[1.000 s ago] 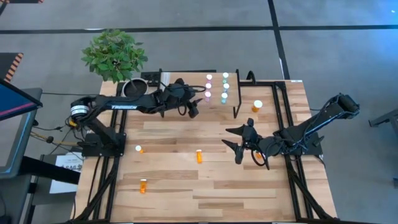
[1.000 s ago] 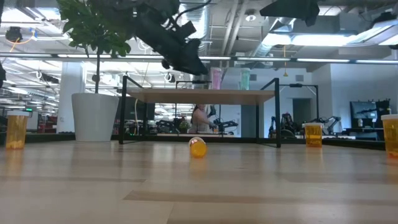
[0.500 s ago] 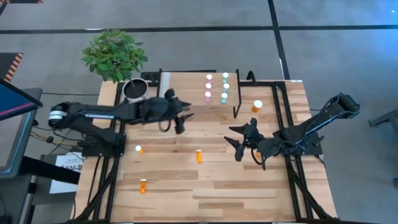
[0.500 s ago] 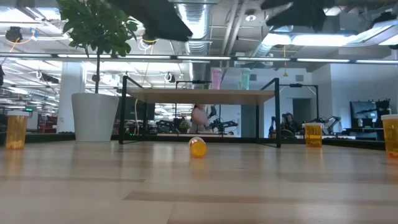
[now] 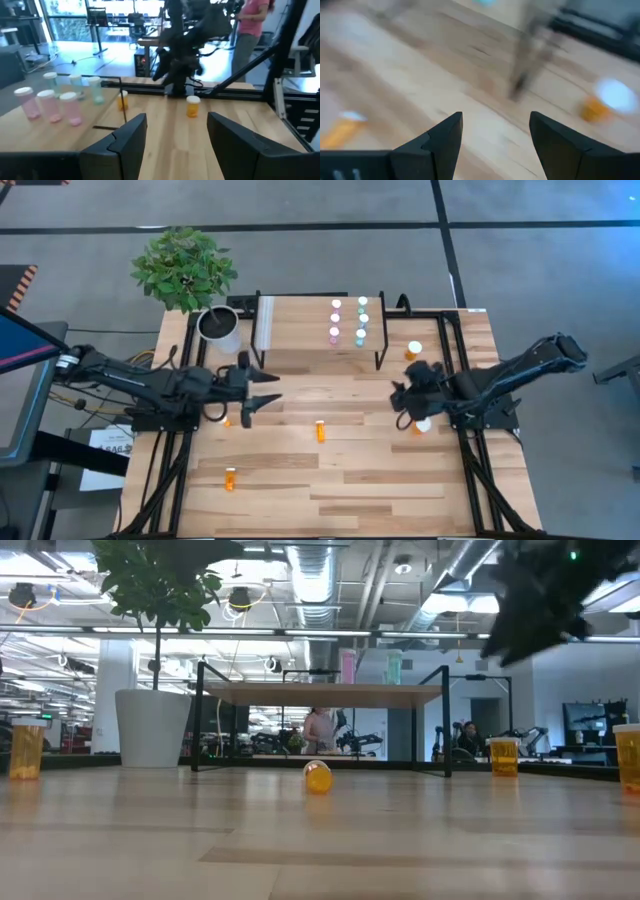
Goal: Pick and place medicine bottles onto shelf by color
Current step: Put the top large orange pill bottle on the shelf
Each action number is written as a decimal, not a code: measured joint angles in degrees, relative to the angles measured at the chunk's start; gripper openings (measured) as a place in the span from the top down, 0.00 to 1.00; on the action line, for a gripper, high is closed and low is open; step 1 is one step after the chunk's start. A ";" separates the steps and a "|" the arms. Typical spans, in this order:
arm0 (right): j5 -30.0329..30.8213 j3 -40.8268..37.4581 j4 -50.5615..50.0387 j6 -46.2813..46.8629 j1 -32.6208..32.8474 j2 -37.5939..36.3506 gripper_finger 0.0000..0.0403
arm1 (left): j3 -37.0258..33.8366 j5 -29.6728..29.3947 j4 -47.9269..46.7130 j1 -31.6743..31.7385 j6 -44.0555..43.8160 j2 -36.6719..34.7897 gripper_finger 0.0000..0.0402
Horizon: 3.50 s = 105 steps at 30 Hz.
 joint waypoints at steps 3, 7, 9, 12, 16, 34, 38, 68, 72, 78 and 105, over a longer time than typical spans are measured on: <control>-1.17 0.00 -10.78 8.22 -3.55 -0.26 0.37 | -1.82 -1.81 0.56 -1.84 -0.06 -1.59 0.51; -3.42 -0.02 -18.31 12.19 -9.50 0.54 0.37 | -3.18 -3.32 0.77 -3.16 0.00 -2.32 0.51; -6.02 -0.02 -18.49 10.27 -13.27 0.73 0.37 | -3.18 -3.25 0.71 -3.69 -0.02 -2.29 0.51; -10.13 -0.02 -16.78 3.82 -19.13 0.86 0.37 | -3.18 -2.84 0.71 -4.45 0.44 -2.30 0.51; -12.52 -0.02 -14.59 -5.02 -26.08 0.54 0.37 | -3.18 -2.83 0.65 -5.14 1.27 -2.30 0.51; -17.59 -20.41 15.29 -25.58 -41.60 -11.72 0.37 | -3.18 -2.83 -0.04 -6.58 1.37 -2.30 0.51; -14.44 -21.28 16.56 -26.67 -43.51 -12.28 0.37 | -3.18 -2.83 0.08 -6.58 1.15 -2.30 0.51; -20.85 -21.22 27.57 -33.16 -52.18 -4.25 0.37 | -3.18 -5.23 -5.55 -6.19 0.59 -2.28 0.51; -25.25 -21.22 28.44 -33.99 -55.61 -3.28 0.36 | -3.18 -5.23 -5.55 -6.19 0.59 -2.28 0.51; -27.22 -21.22 30.01 -35.03 -58.26 -0.33 0.36 | -3.18 -5.17 -5.57 -6.19 0.55 -2.28 0.50; -28.29 -17.08 20.57 -33.08 -51.70 -12.10 0.48 | -3.16 -5.08 -6.01 -6.19 -0.52 -2.28 0.50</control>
